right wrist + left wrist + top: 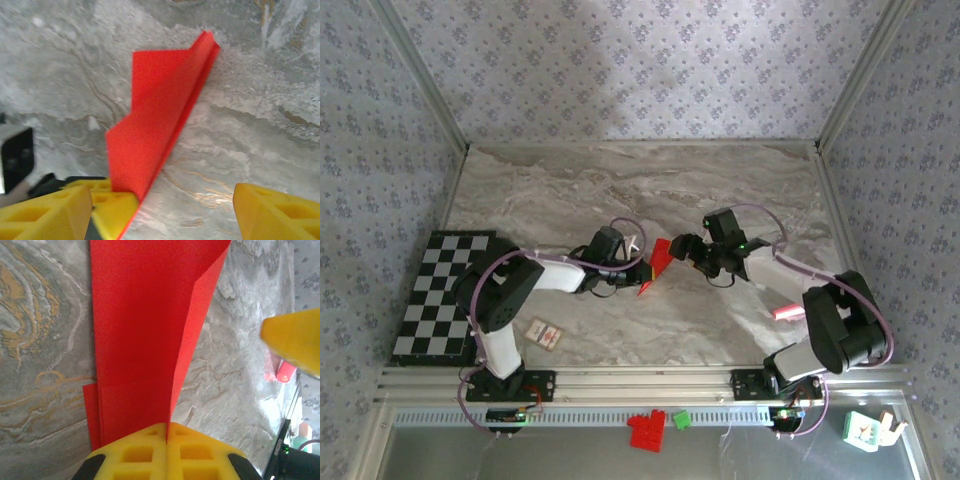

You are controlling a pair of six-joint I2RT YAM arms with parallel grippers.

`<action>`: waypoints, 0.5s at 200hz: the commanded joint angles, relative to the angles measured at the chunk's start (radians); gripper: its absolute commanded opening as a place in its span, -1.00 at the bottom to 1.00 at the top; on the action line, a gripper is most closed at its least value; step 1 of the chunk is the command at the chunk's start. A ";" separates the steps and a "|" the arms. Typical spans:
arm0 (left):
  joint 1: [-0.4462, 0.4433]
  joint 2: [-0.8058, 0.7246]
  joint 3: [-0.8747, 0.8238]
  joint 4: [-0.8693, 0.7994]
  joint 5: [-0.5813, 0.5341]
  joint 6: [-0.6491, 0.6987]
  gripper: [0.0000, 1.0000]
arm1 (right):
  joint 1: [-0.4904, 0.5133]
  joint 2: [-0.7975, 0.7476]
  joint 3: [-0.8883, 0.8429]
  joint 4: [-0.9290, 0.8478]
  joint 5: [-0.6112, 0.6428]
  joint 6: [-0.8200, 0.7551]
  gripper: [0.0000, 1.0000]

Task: Fold a paper plane with a square sheet of paper (pick it up from the middle)
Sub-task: Fold the wing for the fifth time at the center of the table.

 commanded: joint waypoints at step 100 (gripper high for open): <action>0.047 0.071 -0.014 0.154 0.078 -0.181 -1.00 | 0.055 0.256 0.182 -0.060 0.009 -0.176 0.32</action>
